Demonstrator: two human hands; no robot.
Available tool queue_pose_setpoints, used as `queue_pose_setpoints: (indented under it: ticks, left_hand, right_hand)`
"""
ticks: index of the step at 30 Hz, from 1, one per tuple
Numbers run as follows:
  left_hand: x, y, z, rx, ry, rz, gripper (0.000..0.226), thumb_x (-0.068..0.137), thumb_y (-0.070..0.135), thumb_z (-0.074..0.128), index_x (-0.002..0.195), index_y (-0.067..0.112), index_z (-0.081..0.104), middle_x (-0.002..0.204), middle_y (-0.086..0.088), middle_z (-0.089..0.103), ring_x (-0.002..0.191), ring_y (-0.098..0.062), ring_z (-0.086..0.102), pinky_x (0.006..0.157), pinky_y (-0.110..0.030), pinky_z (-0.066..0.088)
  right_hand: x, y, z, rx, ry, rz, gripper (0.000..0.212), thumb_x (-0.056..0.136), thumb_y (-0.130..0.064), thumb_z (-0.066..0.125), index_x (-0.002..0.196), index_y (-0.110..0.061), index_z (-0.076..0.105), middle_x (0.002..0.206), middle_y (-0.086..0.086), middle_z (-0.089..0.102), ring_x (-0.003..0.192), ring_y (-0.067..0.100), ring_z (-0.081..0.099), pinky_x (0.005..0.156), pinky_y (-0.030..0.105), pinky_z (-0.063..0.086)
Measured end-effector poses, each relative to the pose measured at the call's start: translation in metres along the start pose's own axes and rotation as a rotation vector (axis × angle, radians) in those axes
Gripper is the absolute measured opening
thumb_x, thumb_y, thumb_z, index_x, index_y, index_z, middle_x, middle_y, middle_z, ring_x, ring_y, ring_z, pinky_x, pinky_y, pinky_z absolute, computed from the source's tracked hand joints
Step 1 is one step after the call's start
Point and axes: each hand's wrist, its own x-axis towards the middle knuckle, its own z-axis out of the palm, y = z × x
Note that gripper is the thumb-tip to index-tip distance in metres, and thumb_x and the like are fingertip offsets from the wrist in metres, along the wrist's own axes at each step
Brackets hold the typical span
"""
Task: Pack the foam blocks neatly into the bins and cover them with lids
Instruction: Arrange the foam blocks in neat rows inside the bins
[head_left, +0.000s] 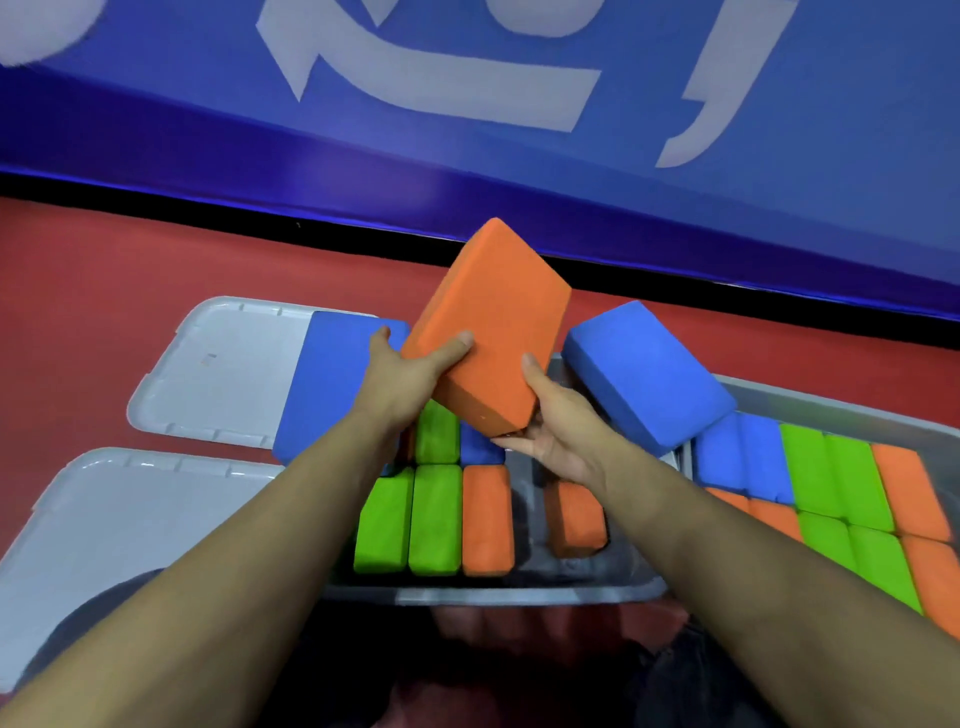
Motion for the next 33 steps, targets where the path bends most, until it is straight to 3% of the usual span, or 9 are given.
queue_pose_setpoints:
  ticks: [1, 4, 6, 12, 15, 18, 23, 27, 33]
  left_hand:
    - [-0.009, 0.005, 0.005, -0.044, -0.048, 0.001, 0.111, 0.068, 0.058, 0.085, 0.154, 0.020, 0.025, 0.137, 0.005, 0.057, 0.120, -0.018, 0.060, 0.099, -0.040, 0.050]
    - [-0.033, 0.016, 0.024, -0.104, -0.179, 0.094, 0.041, 0.083, 0.034, 0.081, 0.117, 0.024, 0.061, 0.106, 0.013, 0.075, 0.095, -0.009, 0.072, 0.069, -0.021, 0.055]
    - [-0.042, 0.016, 0.034, -0.107, -0.193, 0.177, 0.025, 0.085, 0.027, 0.079, 0.107, 0.024, 0.066, 0.102, 0.016, 0.076, 0.092, -0.002, 0.072, 0.066, -0.015, 0.055]
    - [-0.041, 0.006, 0.043, -0.203, -0.045, 0.192, 0.036, 0.081, 0.032, 0.083, 0.111, 0.018, 0.070, 0.101, 0.007, 0.078, 0.093, -0.009, 0.074, 0.073, -0.027, 0.061]
    - [-0.030, 0.003, 0.037, -0.146, 0.062, 0.196, 0.039, 0.077, 0.038, 0.086, 0.107, 0.017, 0.072, 0.100, 0.007, 0.078, 0.093, -0.010, 0.074, 0.085, -0.037, 0.060]
    - [-0.019, 0.000, 0.033, -0.116, 0.159, 0.195, 0.044, 0.074, 0.038, 0.087, 0.107, 0.017, 0.069, 0.098, 0.005, 0.077, 0.090, -0.010, 0.074, 0.084, -0.035, 0.060]
    - [0.002, -0.008, 0.027, -0.116, 0.208, 0.153, 0.069, 0.070, 0.043, 0.089, 0.123, 0.014, 0.056, 0.103, 0.003, 0.075, 0.089, -0.007, 0.074, 0.080, -0.032, 0.060]
    - [0.019, -0.016, 0.025, -0.164, 0.198, 0.137, 0.075, 0.065, 0.044, 0.091, 0.124, 0.013, 0.056, 0.102, 0.001, 0.077, 0.090, -0.010, 0.075, 0.086, -0.038, 0.060]
    - [0.037, -0.020, 0.025, -0.181, 0.202, 0.097, 0.081, 0.059, 0.051, 0.092, 0.122, 0.015, 0.056, 0.103, 0.000, 0.077, 0.092, -0.014, 0.075, 0.088, -0.045, 0.060]
  right_hand:
    - [-0.007, -0.004, -0.004, 0.048, -0.003, 0.007, 0.054, 0.096, -0.053, 0.059, 0.132, -0.014, 0.056, 0.123, 0.012, 0.071, 0.108, 0.028, 0.071, 0.092, 0.053, 0.057]
    - [-0.028, -0.015, -0.012, 0.129, -0.048, -0.006, 0.052, 0.098, -0.051, 0.057, 0.132, -0.013, 0.058, 0.122, 0.014, 0.072, 0.107, 0.029, 0.072, 0.090, 0.049, 0.058]
    - [-0.038, -0.020, -0.019, 0.132, -0.081, -0.014, 0.052, 0.098, -0.051, 0.057, 0.134, -0.015, 0.057, 0.122, 0.013, 0.072, 0.107, 0.028, 0.072, 0.092, 0.047, 0.058]
    - [-0.043, -0.013, -0.038, -0.043, -0.076, -0.083, 0.048, 0.097, -0.053, 0.058, 0.131, -0.019, 0.059, 0.125, 0.010, 0.070, 0.109, 0.028, 0.071, 0.098, 0.043, 0.054]
    - [-0.031, 0.003, -0.058, -0.276, 0.120, -0.164, 0.050, 0.095, -0.054, 0.061, 0.131, -0.019, 0.059, 0.125, 0.004, 0.066, 0.108, 0.020, 0.068, 0.095, 0.035, 0.052]
    - [-0.009, 0.027, -0.082, -0.568, 0.352, -0.150, 0.056, 0.091, -0.053, 0.068, 0.131, -0.016, 0.059, 0.127, 0.002, 0.062, 0.109, 0.019, 0.062, 0.096, 0.032, 0.046]
    - [0.027, 0.060, -0.111, -0.950, 0.406, 0.002, 0.096, 0.083, -0.054, 0.076, 0.155, -0.011, 0.031, 0.153, 0.011, 0.044, 0.136, 0.028, 0.049, 0.109, 0.036, 0.042]
    - [0.050, 0.092, -0.127, -1.085, 0.413, 0.232, 0.119, 0.074, -0.059, 0.082, 0.157, -0.008, 0.013, 0.157, 0.017, 0.034, 0.140, 0.036, 0.043, 0.112, 0.045, 0.041]
    - [0.078, 0.132, -0.151, -1.127, 0.407, 0.440, 0.145, 0.066, -0.054, 0.089, 0.154, -0.024, -0.023, 0.151, 0.020, 0.042, 0.133, 0.038, 0.050, 0.108, 0.046, 0.044]
